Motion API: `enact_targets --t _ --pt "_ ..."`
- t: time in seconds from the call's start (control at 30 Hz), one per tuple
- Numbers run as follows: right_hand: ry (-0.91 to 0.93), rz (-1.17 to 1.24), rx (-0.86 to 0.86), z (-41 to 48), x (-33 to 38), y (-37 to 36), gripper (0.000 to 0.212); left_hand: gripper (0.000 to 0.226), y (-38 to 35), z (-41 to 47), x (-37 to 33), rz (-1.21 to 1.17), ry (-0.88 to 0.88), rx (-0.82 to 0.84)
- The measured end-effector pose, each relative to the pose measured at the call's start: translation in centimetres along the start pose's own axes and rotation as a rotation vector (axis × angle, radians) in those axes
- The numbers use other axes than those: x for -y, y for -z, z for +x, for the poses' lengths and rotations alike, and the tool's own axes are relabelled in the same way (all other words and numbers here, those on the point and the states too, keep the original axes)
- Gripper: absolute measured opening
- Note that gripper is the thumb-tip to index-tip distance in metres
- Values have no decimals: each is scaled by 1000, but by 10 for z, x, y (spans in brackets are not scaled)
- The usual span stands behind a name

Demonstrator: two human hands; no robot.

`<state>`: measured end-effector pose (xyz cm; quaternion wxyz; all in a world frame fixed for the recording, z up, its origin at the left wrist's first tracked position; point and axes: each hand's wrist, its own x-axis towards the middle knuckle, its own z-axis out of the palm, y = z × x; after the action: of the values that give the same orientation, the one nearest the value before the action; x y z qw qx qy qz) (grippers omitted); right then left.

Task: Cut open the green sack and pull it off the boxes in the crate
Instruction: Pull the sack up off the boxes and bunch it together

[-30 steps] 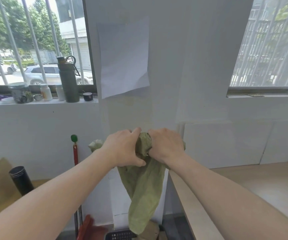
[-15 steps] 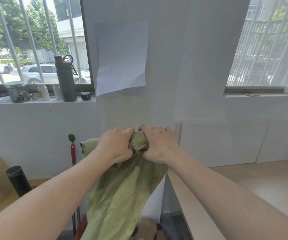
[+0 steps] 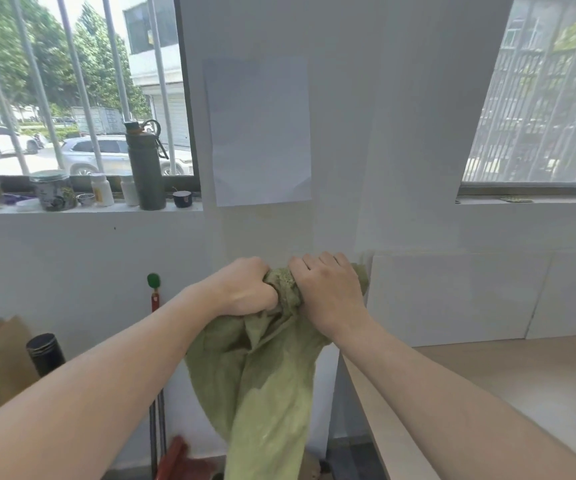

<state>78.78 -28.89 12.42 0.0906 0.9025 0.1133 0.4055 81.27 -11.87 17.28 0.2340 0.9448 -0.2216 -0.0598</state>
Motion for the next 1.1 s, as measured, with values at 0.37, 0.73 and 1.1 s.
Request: enact_targets --t 0.37,0.73,1.1 --pt "-277 328 399 7 -9 13 8 114 -30 -6 11 624 -234 -315" --pt "-183 350 379 -2 -14 16 58 8 -23 -4 2 391 -179 -384" --pt "0 20 69 -13 -3 15 111 10 2 -6 -3 -165 66 -181"
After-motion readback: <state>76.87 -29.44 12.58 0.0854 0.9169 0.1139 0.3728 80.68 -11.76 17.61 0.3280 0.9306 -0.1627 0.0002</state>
